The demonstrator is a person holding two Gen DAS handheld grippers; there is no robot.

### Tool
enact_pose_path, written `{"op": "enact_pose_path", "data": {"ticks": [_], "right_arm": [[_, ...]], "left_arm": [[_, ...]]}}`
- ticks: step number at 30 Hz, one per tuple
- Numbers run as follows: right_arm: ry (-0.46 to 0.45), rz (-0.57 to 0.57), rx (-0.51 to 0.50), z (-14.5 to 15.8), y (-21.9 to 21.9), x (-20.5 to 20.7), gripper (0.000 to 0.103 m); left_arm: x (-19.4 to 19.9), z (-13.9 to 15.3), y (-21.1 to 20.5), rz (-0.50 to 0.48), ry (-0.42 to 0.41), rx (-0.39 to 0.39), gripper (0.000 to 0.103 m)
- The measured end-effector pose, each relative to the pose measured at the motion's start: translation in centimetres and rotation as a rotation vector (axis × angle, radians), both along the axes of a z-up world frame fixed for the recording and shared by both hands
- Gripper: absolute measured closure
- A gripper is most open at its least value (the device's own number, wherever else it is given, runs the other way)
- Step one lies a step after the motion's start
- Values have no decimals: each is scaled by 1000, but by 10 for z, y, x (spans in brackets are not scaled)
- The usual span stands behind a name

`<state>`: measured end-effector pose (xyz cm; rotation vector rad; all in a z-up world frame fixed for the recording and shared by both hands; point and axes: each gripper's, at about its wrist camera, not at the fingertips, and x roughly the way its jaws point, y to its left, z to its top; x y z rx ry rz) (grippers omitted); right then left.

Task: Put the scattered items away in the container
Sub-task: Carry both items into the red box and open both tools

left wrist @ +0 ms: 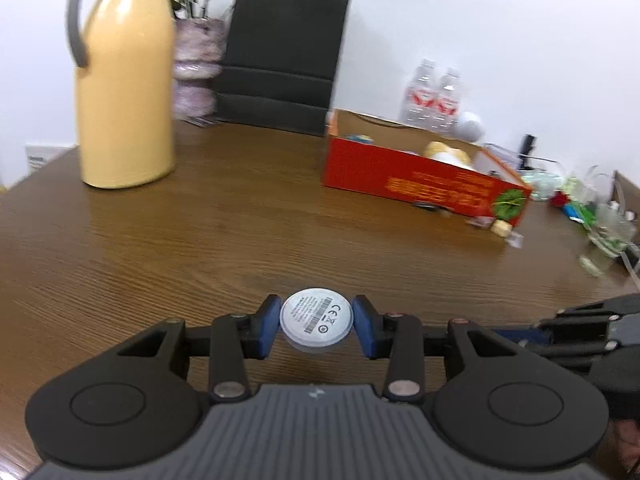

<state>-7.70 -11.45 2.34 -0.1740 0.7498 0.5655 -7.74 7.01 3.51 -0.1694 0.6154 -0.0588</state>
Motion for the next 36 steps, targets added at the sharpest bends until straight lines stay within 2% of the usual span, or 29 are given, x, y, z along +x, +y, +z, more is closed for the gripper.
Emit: {"op": "enact_pose_path", "data": {"ticks": [3,6,8,11,13,15,17,20,21,23,24,25,26,27,28,29,32,35,36], "right_arm": [[-54,-130,65,8,-34,-12,96],[-114,-220,124,22,-54,-21,96],[-190,-270,150,39,-64,-15,96],[-295,-324,169,76,-79,9,95],[-315,-323,156,105,-89,49,95],[-235,-281,137,125,-94,111,95],[-73,-273,147,131,-102,182,95],[140,-316,138,124,-110,274,95],[182,-337,126,119,-112,296,95],[275,-383,95,97,-112,334,91],[323,-409,90,84,-113,350,89],[359,-440,85,72,-115,363,85],[389,-456,64,61,-113,373,73],[413,-464,34,53,-111,379,67],[423,-462,11,46,-109,378,56],[430,-445,-6,42,-106,379,48],[485,-373,-43,31,-98,378,37],[482,-338,-123,28,-89,373,37],[486,-339,-129,29,-90,371,37]], "left_arm": [[5,-2,-29,-56,9,-31,63],[16,10,-55,-116,-27,-38,63],[35,31,-66,-154,-80,-32,63],[86,81,-69,-198,-164,-31,63],[144,110,-75,-232,-128,-21,63],[215,123,-84,-282,5,-24,63],[286,120,-95,-287,173,-20,63],[360,100,-108,-266,277,76,63],[378,90,-110,-266,306,89,63],[409,64,-111,-295,415,62,62],[418,53,-111,-293,450,57,59],[422,46,-112,-282,456,72,49],[424,43,-112,-276,442,103,43],[424,41,-111,-278,424,136,30],[422,39,-110,-279,411,167,24],[422,37,-108,-281,416,187,24],[424,29,-101,-276,486,220,28],[415,23,-96,-264,536,256,30],[412,23,-95,-263,527,270,29]]}}
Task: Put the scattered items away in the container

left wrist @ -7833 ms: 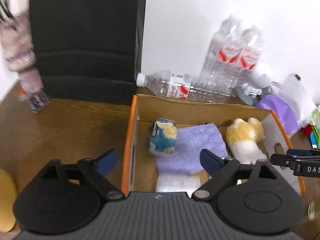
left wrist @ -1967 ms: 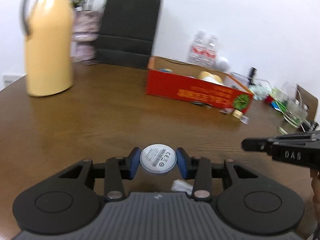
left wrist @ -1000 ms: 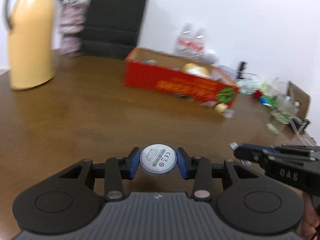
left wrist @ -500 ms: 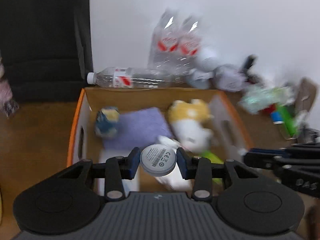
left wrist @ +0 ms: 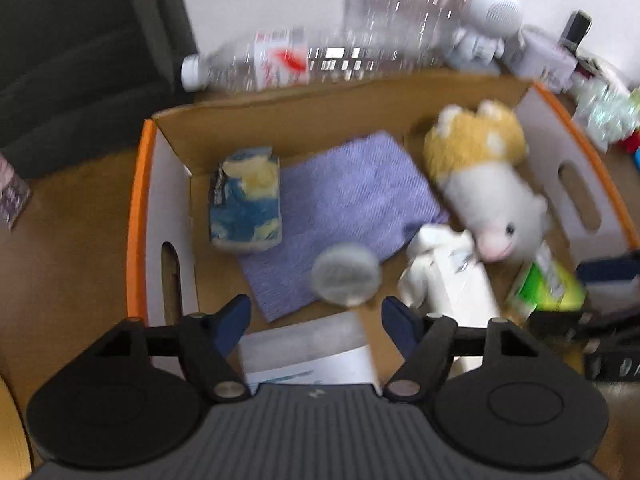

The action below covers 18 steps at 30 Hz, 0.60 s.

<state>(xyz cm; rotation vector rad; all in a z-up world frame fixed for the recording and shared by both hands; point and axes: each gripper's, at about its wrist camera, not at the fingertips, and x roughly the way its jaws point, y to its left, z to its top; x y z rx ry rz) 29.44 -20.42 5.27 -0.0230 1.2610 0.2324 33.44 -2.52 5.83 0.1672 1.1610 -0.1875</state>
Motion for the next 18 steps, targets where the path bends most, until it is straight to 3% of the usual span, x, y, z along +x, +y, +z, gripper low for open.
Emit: {"op": "enact_pose_path", "data": {"ticks": [4,6,9,12,14,16,18], "right_arm": [[-3,-29,9,4,0,-5,38],[-35,-28,52,17,1,-13,38],[-126,-42,80,49,0,-37,37],[-285,-67,148,85,-8,-78,29],[-456,-90,176,95,-14,-122,14],[-659,-99,169,84,-21,-177,9],[-782,-92,138,57,-25,-228,5]], "left_arm": [[-8,20,5,56,-72,3,23],[-18,41,11,79,-108,-22,20],[-50,75,11,89,-229,-41,15],[-114,95,12,131,-400,-120,2],[-172,91,11,178,-544,-185,0],[-221,73,15,198,-609,-205,0],[-260,49,14,188,-615,-195,0]]}}
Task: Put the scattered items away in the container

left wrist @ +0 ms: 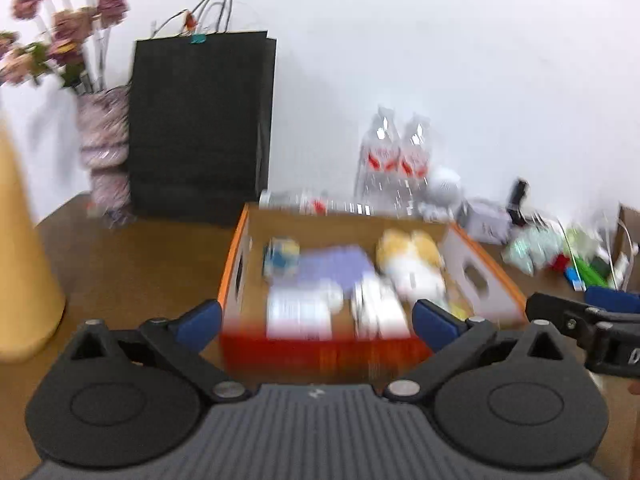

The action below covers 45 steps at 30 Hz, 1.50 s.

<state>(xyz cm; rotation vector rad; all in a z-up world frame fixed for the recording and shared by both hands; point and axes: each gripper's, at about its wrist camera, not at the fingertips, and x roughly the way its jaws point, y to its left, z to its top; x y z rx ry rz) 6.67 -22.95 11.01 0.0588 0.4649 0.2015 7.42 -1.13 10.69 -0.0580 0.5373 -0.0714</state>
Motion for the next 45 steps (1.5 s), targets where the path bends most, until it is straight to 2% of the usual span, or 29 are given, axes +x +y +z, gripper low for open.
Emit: {"op": "enact_pose_path", "data": {"ticks": [2,5,7,11,19,22,42,44,45], "right_arm": [[-20,1,-26,-34,0,-40,4],[64,-24,-24,-74,-4,-73,4],[117,-25,-4,-91,-7,-85,4],[135,2,-4,-107,-1,-103,4],[226,-44,-81,-123,9,-92,0],[230,-64,-101,-124,11,-92,0],[232,-66,-110,-123,11,-91,0],[229,-65,-105,-123,10,-91,0],[221,-58,-88,-122,7,-92,1]], "left_arm": [[-34,-21,-2,-30,21,32,0],[-72,-43,-4,-56,27,85,0],[-86,-56,-5,-67,28,99,0],[-90,-74,-9,-35,119,131,0],[-85,-89,-7,-9,145,119,0],[-82,-97,-6,-8,172,104,0],[-82,-99,-6,-8,169,97,0],[-73,-96,-5,-57,177,71,0],[-63,-92,-2,-101,195,31,0]]}}
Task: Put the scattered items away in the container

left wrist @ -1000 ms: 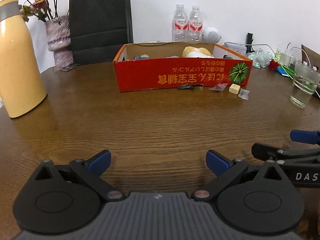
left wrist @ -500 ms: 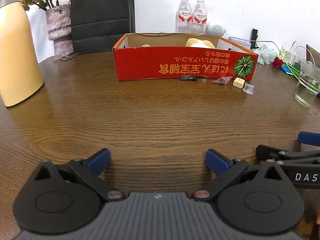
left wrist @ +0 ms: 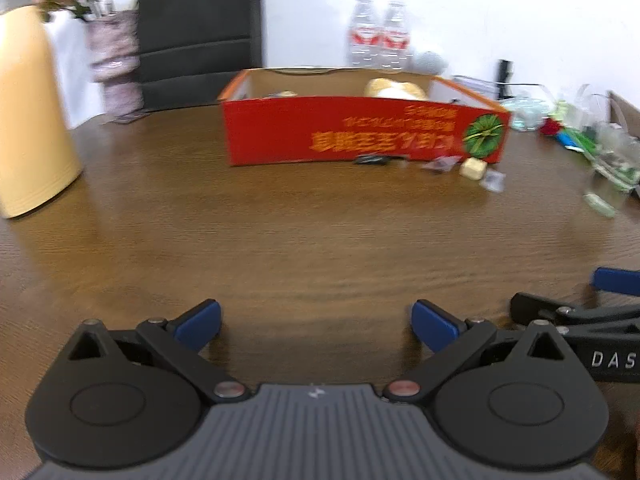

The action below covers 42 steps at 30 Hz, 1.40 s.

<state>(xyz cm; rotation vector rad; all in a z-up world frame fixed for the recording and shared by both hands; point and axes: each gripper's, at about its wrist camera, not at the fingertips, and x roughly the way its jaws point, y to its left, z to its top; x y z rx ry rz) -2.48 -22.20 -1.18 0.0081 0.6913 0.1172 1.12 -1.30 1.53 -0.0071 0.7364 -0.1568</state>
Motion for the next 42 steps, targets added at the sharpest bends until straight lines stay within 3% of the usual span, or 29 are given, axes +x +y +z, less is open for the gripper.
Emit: {"op": "enact_pose_path", "data": {"ticks": [3,5,7,8,11,13,15,18,19,20,22,27,29,31,35,38,41,42], "right_arm": [[-46,73,42,17,-13,12,12],[-103,77,28,34,-20,33,16],[-134,106,-9,46,-20,66,21],[-130,144,-14,48,-18,84,29],[-59,226,27,36,-14,139,48],[-22,212,42,23,-10,163,49],[-35,211,3,14,-1,171,48],[-86,248,-141,3,20,168,51],[-107,260,-180,1,25,165,60],[-110,287,-183,1,26,161,80],[-101,337,-167,1,26,157,94],[-94,330,-156,0,14,147,97],[-72,297,-111,2,-1,142,97],[-60,256,-78,9,-9,146,97],[-115,211,-94,13,-11,138,96],[-128,212,-115,9,-4,136,96],[-116,224,-129,5,2,134,96],[-119,226,-133,6,4,132,96]], "left_arm": [[45,18,10,-82,28,-192,0],[83,26,-4,-123,14,-120,1],[111,27,-21,-179,-20,-15,22],[122,26,-24,-189,-34,5,27],[136,17,-8,-128,-21,-55,27],[137,12,3,-151,26,-110,26],[137,8,12,-158,8,-129,23],[143,1,14,-116,-4,-129,22],[144,-2,14,-115,-1,-129,22],[143,-3,13,-120,-14,-115,22],[142,-2,7,-132,-37,-86,22],[147,5,-14,-135,-32,-164,23],[153,4,-30,-94,-35,-138,31],[159,1,-42,-99,-24,-99,47],[162,-4,-43,-65,-34,-113,42],[164,-7,-52,-71,-47,-43,40],[161,-8,-58,-67,-63,24,56],[159,-8,-59,-73,-68,36,71]]}}
